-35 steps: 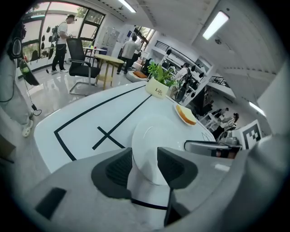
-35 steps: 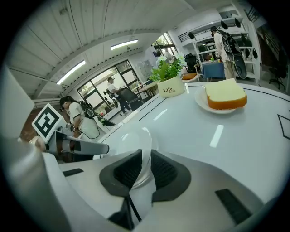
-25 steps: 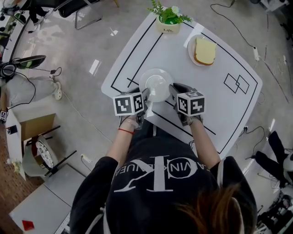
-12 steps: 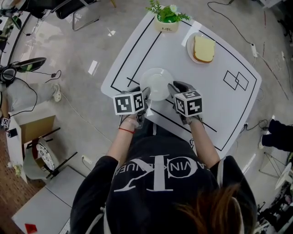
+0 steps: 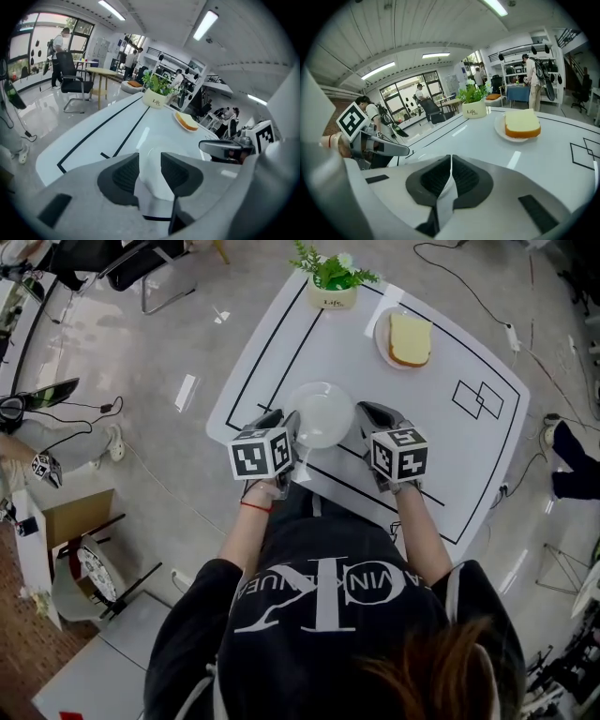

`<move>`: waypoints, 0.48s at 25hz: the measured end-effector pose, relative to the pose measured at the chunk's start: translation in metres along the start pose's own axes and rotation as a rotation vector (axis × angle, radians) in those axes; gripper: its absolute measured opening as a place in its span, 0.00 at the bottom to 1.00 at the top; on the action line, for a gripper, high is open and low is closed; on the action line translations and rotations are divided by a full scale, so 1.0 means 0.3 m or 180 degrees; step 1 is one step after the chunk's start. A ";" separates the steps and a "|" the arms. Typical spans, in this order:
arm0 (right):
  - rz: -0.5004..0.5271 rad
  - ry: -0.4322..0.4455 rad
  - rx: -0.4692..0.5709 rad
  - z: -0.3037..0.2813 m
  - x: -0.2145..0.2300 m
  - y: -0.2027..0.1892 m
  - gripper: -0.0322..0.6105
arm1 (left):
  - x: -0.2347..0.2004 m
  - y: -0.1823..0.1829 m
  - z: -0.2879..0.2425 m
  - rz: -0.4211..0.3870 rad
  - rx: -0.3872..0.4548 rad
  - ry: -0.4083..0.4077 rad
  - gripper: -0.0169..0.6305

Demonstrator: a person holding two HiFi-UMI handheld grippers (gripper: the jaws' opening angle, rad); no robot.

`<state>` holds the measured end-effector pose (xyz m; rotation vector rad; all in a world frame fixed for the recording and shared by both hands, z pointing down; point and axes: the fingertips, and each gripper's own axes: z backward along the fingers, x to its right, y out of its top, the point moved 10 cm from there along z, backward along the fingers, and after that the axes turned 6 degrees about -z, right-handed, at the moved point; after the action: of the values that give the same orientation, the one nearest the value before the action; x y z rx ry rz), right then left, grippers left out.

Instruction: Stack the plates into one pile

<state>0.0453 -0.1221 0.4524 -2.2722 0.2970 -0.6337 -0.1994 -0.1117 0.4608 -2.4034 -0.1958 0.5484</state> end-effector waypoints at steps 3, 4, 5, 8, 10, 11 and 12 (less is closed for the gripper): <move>0.0004 0.0010 0.0209 0.032 0.014 0.026 0.05 | 0.001 0.036 0.013 -0.0182 0.0213 -0.0012 0.21; 0.0003 0.0020 0.0278 0.045 0.014 0.035 0.05 | 0.000 0.049 0.024 -0.0242 0.0288 -0.0008 0.18; 0.0005 0.0028 0.0347 0.061 0.012 0.043 0.05 | -0.002 0.062 0.038 -0.0300 0.0364 0.0004 0.15; 0.0032 0.0036 0.0568 0.110 0.006 0.069 0.05 | -0.011 0.098 0.086 -0.0454 0.0611 0.0081 0.08; 0.0039 0.0046 0.0715 0.133 0.018 0.089 0.05 | -0.022 0.127 0.103 -0.0525 0.0777 0.0139 0.04; 0.0041 0.0053 0.0784 0.143 0.025 0.100 0.05 | -0.029 0.142 0.111 -0.0554 0.0855 0.0163 0.04; 0.0048 0.0060 0.0853 0.154 0.028 0.112 0.05 | -0.035 0.156 0.121 -0.0582 0.0933 0.0183 0.04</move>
<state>0.0760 -0.1207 0.4035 -2.0070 0.2234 -0.6467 -0.2247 -0.1300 0.4092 -2.0885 -0.2861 0.3934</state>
